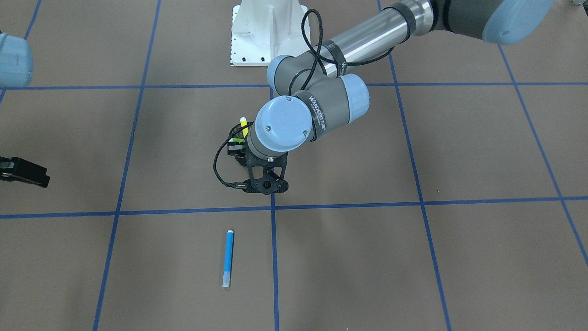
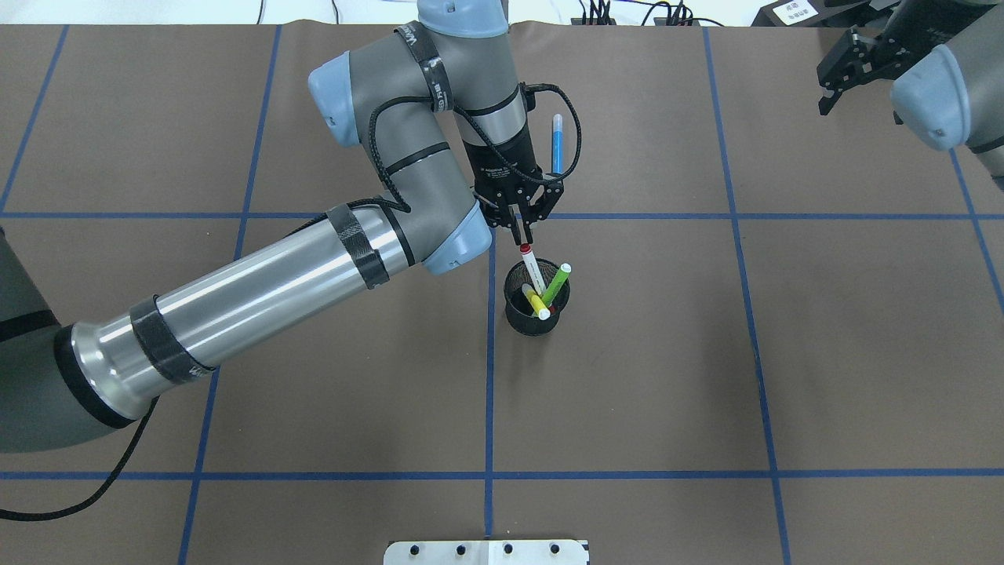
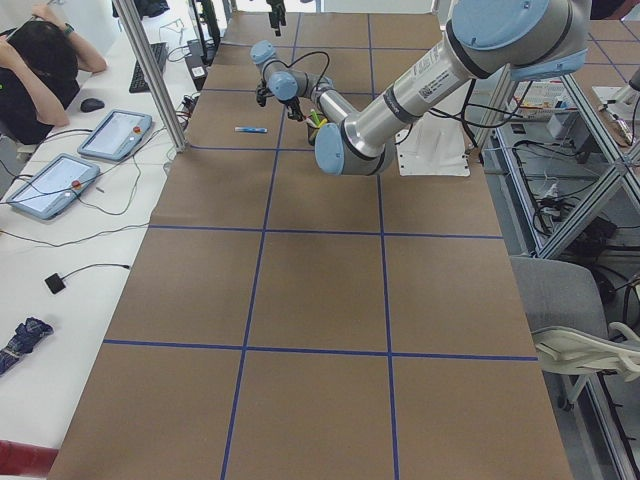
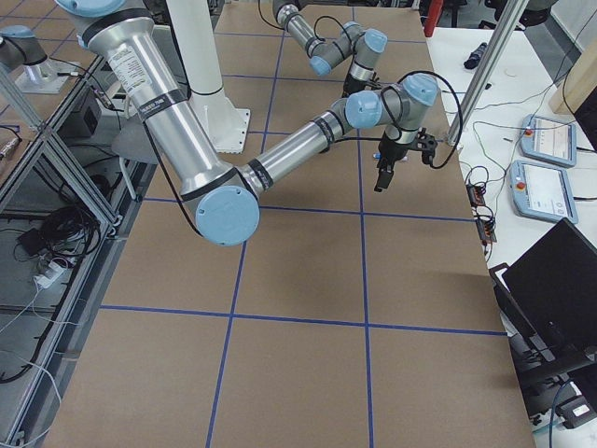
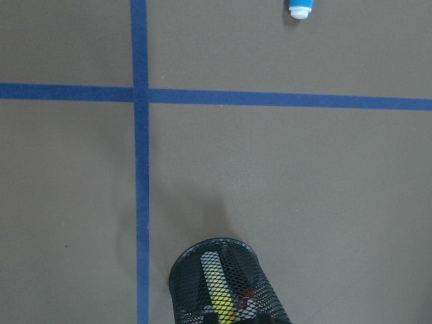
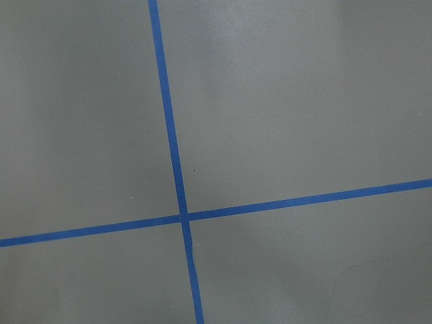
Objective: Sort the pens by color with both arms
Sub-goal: 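Lower the left gripper and grasp the red-capped white marker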
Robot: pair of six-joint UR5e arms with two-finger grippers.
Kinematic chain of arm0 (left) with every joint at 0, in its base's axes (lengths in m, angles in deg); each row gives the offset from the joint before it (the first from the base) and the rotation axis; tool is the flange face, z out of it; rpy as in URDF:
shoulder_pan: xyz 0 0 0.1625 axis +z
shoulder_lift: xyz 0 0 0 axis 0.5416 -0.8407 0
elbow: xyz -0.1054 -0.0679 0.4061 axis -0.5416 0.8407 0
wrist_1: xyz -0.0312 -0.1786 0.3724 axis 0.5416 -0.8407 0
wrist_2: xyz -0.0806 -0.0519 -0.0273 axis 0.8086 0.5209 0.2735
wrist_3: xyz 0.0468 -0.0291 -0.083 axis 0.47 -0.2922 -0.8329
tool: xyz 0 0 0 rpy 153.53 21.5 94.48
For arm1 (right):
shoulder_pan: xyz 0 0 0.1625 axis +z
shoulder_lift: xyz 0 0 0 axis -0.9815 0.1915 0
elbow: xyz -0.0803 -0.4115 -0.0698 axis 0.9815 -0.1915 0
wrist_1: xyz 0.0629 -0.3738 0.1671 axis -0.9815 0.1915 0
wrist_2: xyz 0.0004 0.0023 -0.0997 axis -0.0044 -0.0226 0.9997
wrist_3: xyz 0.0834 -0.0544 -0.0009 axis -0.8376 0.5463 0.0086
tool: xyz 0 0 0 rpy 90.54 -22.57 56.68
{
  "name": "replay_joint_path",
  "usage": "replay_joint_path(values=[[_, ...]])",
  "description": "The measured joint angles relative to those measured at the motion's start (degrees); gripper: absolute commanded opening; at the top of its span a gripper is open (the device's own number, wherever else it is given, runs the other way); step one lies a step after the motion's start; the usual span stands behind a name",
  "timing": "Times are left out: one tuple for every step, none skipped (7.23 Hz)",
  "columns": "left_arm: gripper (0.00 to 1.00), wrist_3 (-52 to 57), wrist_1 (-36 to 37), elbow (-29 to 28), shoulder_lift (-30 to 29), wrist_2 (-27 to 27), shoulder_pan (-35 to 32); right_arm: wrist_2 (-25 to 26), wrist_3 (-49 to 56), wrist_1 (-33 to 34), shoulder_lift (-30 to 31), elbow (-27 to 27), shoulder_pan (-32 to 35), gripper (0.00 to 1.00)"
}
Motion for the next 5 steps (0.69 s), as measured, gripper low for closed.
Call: replay_joint_path(values=[[0.00, -0.06, 0.07, 0.18, -0.10, 0.00, -0.01, 0.02, 0.05, 0.00, 0.15, -0.04, -0.02, 1.00], [0.00, -0.24, 0.23, 0.62, -0.12, 0.00, -0.05, 0.00, 0.10, 0.00, 0.25, -0.06, -0.02, 1.00], [0.06, -0.45, 0.49, 1.37, -0.13, 0.00, -0.08, 0.00, 0.11, 0.00, 0.28, -0.13, 0.01, 1.00], [0.44, -0.58, 0.67, 2.00, -0.05, 0.00, -0.08, 0.04, 0.10, 0.00, 0.31, -0.24, 0.03, 1.00], [0.78, -0.59, 0.70, 2.24, 0.06, 0.00, -0.08, 0.06, 0.12, 0.00, 0.31, -0.35, 0.03, 0.99]])
